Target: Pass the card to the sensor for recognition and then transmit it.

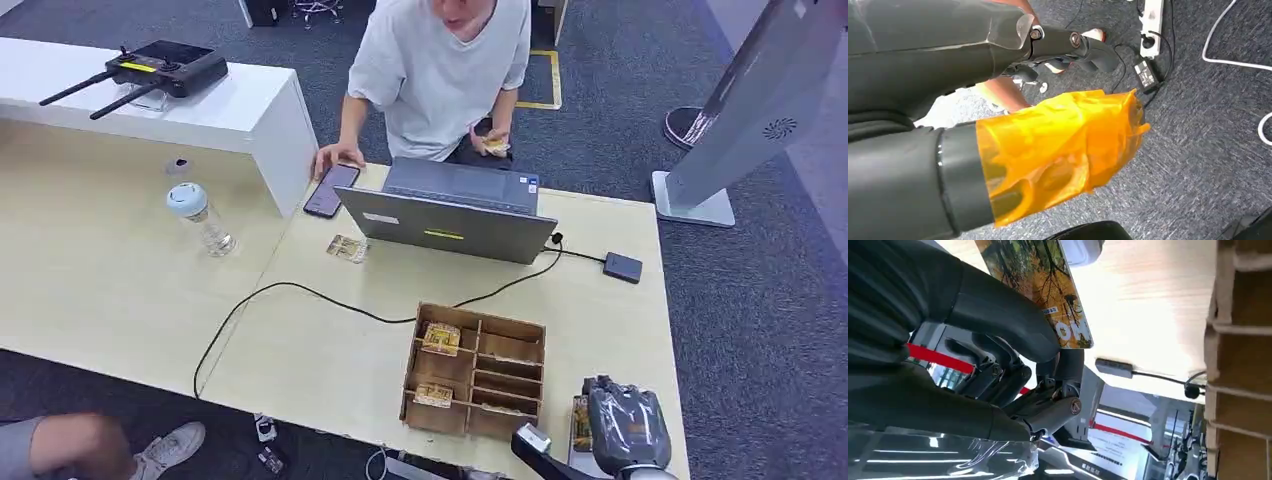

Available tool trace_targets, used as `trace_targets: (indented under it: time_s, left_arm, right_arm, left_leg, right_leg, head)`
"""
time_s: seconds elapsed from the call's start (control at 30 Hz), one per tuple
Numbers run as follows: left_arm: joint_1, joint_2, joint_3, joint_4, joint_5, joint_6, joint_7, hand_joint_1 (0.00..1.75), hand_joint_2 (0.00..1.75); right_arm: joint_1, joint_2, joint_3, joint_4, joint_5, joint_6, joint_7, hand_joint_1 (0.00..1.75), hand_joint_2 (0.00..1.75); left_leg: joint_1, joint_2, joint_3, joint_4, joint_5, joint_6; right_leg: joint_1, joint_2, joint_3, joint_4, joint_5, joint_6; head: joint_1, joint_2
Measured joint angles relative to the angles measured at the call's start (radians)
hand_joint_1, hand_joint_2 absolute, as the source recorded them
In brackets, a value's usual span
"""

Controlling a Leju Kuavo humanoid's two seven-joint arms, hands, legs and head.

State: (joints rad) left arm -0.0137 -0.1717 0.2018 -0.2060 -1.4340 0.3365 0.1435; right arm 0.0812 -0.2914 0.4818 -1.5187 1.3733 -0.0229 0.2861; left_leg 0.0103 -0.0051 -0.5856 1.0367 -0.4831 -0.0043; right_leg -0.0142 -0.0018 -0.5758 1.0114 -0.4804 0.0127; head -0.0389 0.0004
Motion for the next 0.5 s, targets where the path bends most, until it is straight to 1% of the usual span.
trace_targets:
  time_s: [0.13, 0.23, 0.33, 0.5]
  left_arm:
    - [0.000, 0.000, 0.000, 0.000, -0.001, 0.000, 0.000, 0.00, 0.00]
    - [0.000, 0.000, 0.000, 0.000, -0.003, 0.000, 0.000, 0.00, 0.00]
    - [0.000, 0.000, 0.000, 0.000, -0.004, 0.000, 0.000, 0.00, 0.00]
    - [0.000, 0.000, 0.000, 0.000, -0.006, 0.000, 0.000, 0.00, 0.00]
  right_arm:
    - [-0.007, 0.000, 0.002, 0.025, 0.018, 0.000, 0.001, 1.75, 1.75]
    - [-0.008, 0.003, 0.003, 0.048, 0.031, -0.004, 0.020, 1.75, 1.75]
    - [-0.009, 0.011, 0.003, 0.066, 0.040, -0.015, 0.034, 1.75, 1.75]
    - [-0.011, 0.023, 0.003, 0.091, 0.047, -0.028, 0.038, 1.75, 1.75]
  left_leg:
    - [0.000, 0.000, 0.000, 0.000, 0.000, 0.000]
    - [0.000, 0.000, 0.000, 0.000, 0.000, 0.000]
    - [0.000, 0.000, 0.000, 0.000, 0.000, 0.000]
    - [0.000, 0.000, 0.000, 0.000, 0.000, 0.000]
  right_leg:
    - [0.000, 0.000, 0.000, 0.000, 0.000, 0.000]
    - [0.000, 0.000, 0.000, 0.000, 0.000, 0.000]
    - [0.000, 0.000, 0.000, 0.000, 0.000, 0.000]
    - [0.000, 0.000, 0.000, 0.000, 0.000, 0.000]
  head:
    - [0.000, 0.000]
    - [0.000, 0.000]
    - [0.000, 0.000]
    - [0.000, 0.000]
